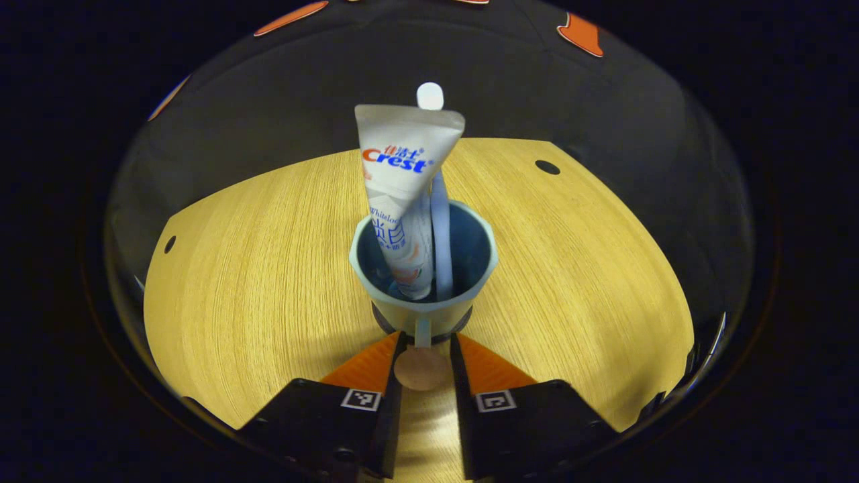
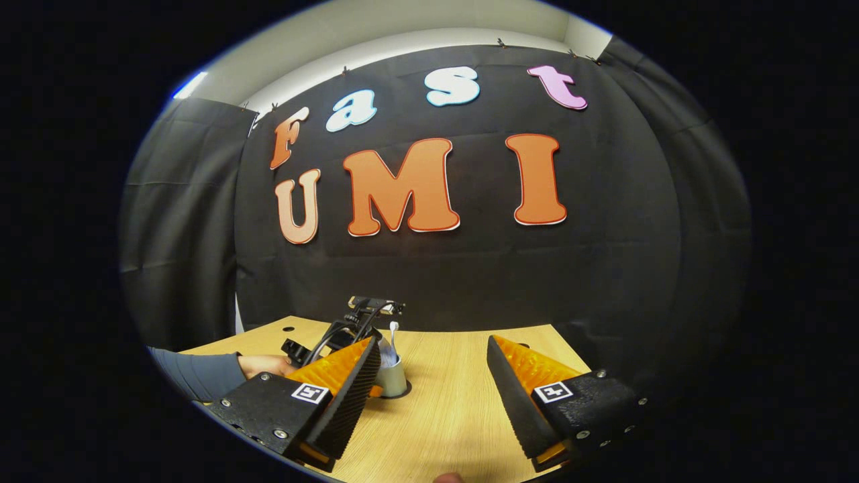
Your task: Put the toothbrush and toothpaste on the desktop into the cup, then pick up the cup and place it on the coaster on the desktop.
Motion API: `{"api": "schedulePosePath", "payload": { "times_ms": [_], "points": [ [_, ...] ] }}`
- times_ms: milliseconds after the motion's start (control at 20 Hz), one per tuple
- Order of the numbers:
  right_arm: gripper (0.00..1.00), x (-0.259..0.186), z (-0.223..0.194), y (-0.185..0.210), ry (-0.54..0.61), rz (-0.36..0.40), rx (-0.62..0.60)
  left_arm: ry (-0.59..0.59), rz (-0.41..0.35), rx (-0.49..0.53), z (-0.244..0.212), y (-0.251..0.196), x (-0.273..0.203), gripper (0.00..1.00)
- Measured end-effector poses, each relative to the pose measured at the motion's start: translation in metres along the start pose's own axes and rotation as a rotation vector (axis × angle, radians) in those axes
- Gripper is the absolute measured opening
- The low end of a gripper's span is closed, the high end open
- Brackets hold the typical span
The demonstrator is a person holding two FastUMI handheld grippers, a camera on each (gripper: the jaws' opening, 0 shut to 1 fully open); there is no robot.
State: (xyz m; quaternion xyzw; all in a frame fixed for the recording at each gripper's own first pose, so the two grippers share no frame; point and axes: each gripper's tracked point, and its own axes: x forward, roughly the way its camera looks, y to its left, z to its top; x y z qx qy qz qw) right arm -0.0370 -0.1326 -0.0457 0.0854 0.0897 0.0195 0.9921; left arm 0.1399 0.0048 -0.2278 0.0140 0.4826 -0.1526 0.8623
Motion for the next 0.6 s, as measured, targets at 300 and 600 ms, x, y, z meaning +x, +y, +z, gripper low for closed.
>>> {"api": "schedulePosePath", "payload": {
  "times_ms": [300, 600],
  "points": [
    [0.95, 0.004, 0.000, 0.005, 0.002, -0.022, -0.002, -0.151, 0.038, 0.068, 0.017, -0.002, -0.045, 0.88],
    [0.95, 0.006, 0.003, 0.019, -0.016, -0.046, -0.057, -0.327, 0.112, 0.060, 0.026, 0.007, -0.095, 1.00]
  ]
}}
